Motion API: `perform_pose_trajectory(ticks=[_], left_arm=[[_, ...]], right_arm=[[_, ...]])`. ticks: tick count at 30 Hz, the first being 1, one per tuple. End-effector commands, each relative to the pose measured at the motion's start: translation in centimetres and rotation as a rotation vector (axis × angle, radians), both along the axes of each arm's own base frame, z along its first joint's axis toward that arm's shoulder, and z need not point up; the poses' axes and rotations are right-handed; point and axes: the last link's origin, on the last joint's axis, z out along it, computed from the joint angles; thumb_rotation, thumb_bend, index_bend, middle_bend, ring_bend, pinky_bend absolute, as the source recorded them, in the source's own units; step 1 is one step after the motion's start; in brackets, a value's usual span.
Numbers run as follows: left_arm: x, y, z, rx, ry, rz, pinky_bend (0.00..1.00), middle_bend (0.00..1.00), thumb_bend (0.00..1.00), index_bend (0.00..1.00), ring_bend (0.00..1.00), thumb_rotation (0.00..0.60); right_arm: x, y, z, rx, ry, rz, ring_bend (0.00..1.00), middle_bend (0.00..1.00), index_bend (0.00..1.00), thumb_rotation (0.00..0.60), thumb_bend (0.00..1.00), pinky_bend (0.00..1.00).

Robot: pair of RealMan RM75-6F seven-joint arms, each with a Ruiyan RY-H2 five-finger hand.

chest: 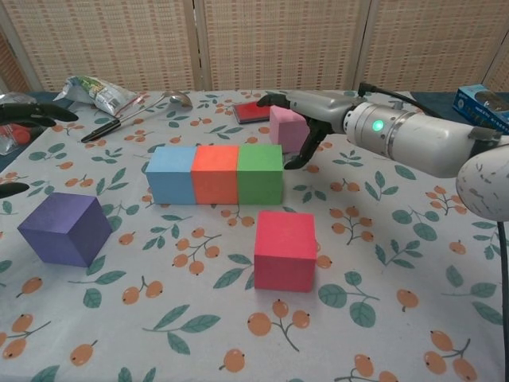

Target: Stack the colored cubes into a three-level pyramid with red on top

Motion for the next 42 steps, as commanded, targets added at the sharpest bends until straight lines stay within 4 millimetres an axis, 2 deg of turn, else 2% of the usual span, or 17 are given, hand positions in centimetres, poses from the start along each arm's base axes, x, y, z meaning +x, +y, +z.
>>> perform_pose_trajectory(ticks=[1,10,20,32,36,39,42], left_arm=[[-0.1,0.0,0.0,-0.001,-0.001,0.003,0.01,0.00,0.37,0.03,0.00,0.600],[-0.2,0.0,-0.2,-0.006,-0.005,0.006,0.01,0.00,0.37,0.03,0.00,0.600],[-0.5,0.0,-0.2,-0.016,-0.004,0.018,0.01,0.00,0.37,0.03,0.00,0.600],[-0.5,-0.3,-0.1,-0.026,0.005,0.018,0.01,0.00,0.37,0.03,0.00,0.600],[-0.6,-0.3,-0.1,-0.044,0.015,0.023,0.01,0.00,0.37,0.04,0.00,0.600],[-0.8,-0.3,-0.3,-0.068,0.034,0.022,0.01,0.00,0.37,0.04,0.00,0.600],[-1.0,-0.4,-0.4,-0.092,0.048,0.022,0.01,0.00,0.37,0.05,0.00,0.600]], right_arm=[[-0.2,-0.1,0.1,-0.002,0.000,-0.007,0.00,0.00,0.00,0.600,0.00,0.00],[-0.9,0.0,-0.4,0.002,0.024,-0.019,0.00,0.00,0.00,0.600,0.00,0.00],[-0.2,0.0,-1.5,-0.003,0.003,-0.005,0.00,0.00,0.00,0.600,0.00,0.00],[0.4,0.0,-1.8,-0.007,-0.044,0.003,0.00,0.00,0.00,0.600,0.00,0.00],[-0.2,-0.1,-0.8,-0.021,-0.021,0.015,0.00,0.00,0.00,0.600,0.00,0.00],[-0.8,-0.1,1.1,-0.044,-0.010,0.031,0.00,0.00,0.00,0.600,0.00,0.00],[-1.0,0.2,4.2,-0.085,-0.020,0.055,0.00,0.00,0.00,0.600,0.00,0.00]])
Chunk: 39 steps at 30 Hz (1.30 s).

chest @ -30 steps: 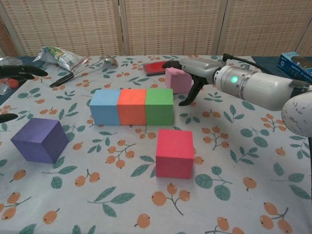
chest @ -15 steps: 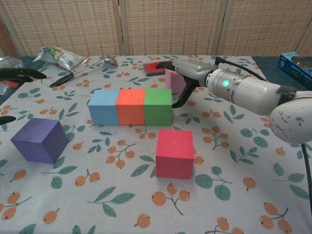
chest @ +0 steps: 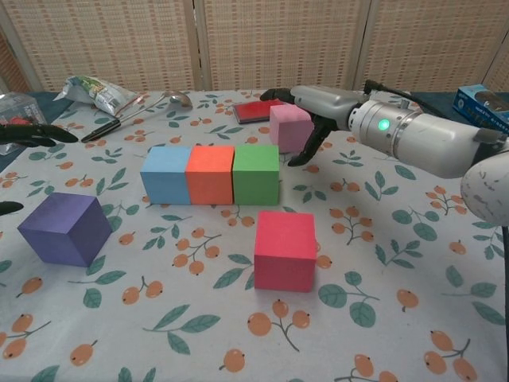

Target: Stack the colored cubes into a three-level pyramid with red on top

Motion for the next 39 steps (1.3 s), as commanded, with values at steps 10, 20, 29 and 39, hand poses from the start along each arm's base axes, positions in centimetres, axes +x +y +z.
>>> perform_pose_trajectory(ticks=[10,20,29,39], left_arm=[[-1.0,0.3,-1.6,-0.069,0.061,0.026,0.02,0.00,0.37,0.05,0.00,0.600],[-1.3,0.7,-2.7,-0.090,0.090,0.038,0.02,0.00,0.37,0.04,0.00,0.600],[-1.7,1.3,-4.4,-0.064,0.106,0.043,0.15,0.15,0.36,0.15,0.11,0.600],[0.3,3.6,-1.5,0.078,0.028,0.035,0.40,0.44,0.37,0.38,0.38,0.600]], right_arm=[[-3.0,5.0,12.5,-0.105,-0.017,-0.020,0.00,0.00,0.00,0.600,0.00,0.00],[-6.2,8.2,15.4,-0.119,-0.044,-0.091,0.00,0.00,0.00,0.600,0.00,0.00],[-7.6,9.0,15.1,-0.101,-0.058,-0.110,0.00,0.00,0.00,0.600,0.00,0.00],[-8.7,9.9,16.0,-0.117,-0.073,-0.115,0.00,0.00,0.00,0.600,0.00,0.00]])
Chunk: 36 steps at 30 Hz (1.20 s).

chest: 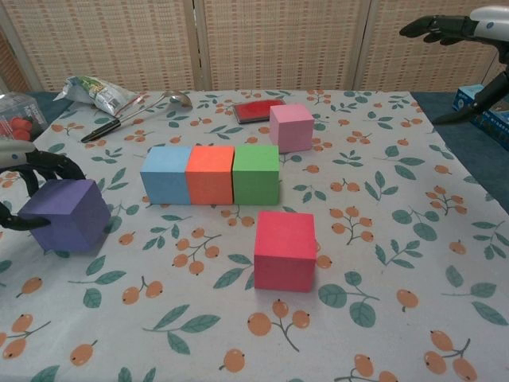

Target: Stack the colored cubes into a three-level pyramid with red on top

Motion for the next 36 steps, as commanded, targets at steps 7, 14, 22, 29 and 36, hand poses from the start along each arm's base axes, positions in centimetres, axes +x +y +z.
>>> perform_pose_trajectory(ticks=[7,14,22,29,36], left_arm=[[6.7,5.5,3.9,0.085,-0.138,-0.021,0.38,0.41,0.37,0.37,0.37,0.600],[11.7,8.4,1.9,0.028,-0.150,-0.002,0.39,0.40,0.36,0.33,0.36,0.600],[15.0,9.8,-1.8,0.006,-0.073,0.057,0.39,0.36,0.36,0.28,0.33,0.600],[16.9,9.5,-2.9,0.023,-0.026,0.069,0.38,0.35,0.36,0.27,0.32,0.600],[17.4,9.2,-3.2,0.026,-0.018,0.055,0.35,0.34,0.36,0.26,0.31,0.600]], right_arm=[[-1.0,1.0,0.9,-0.020,-0.017,-0.013,0.00,0.00,0.00,0.600,0.00,0.00],[-1.6,1.7,1.8,-0.038,-0.017,-0.026,0.00,0.00,0.00,0.600,0.00,0.00],[-2.6,2.1,2.5,-0.044,-0.017,-0.055,0.00,0.00,0.00,0.600,0.00,0.00],[-3.1,2.0,2.7,-0.041,-0.016,-0.063,0.00,0.00,0.00,0.600,0.00,0.00],[-3.6,2.0,2.7,-0.035,-0.017,-0.077,0.00,0.00,0.00,0.600,0.00,0.00]])
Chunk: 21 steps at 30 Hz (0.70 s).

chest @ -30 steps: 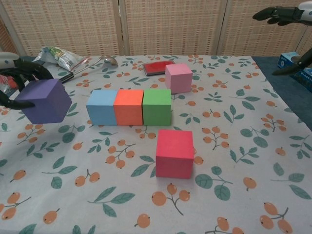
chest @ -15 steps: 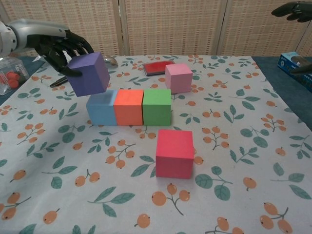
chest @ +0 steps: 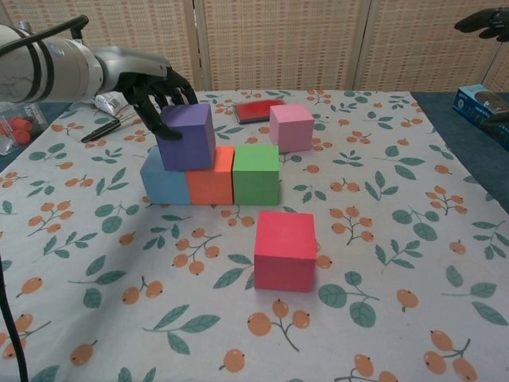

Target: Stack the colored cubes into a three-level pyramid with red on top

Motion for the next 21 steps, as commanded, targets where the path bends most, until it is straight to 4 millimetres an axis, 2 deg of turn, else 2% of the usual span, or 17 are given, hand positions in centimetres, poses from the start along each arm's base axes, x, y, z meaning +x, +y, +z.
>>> perform_pose_trajectory(ticks=[1,21], left_arm=[[-0.1,-0.1,0.0,0.010,0.007,-0.007,0.35,0.34,0.36,0.26,0.30,0.600],[-1.5,0.3,0.1,-0.014,-0.003,-0.079,0.28,0.33,0.37,0.27,0.27,0.600]], right_arm=[[-0.1,0.0,0.1,0.000,0.001,-0.004,0.00,0.00,0.00,0.600,0.00,0.00],[-0.1,-0.3,-0.4,0.000,0.010,-0.018,0.00,0.00,0.00,0.600,0.00,0.00]])
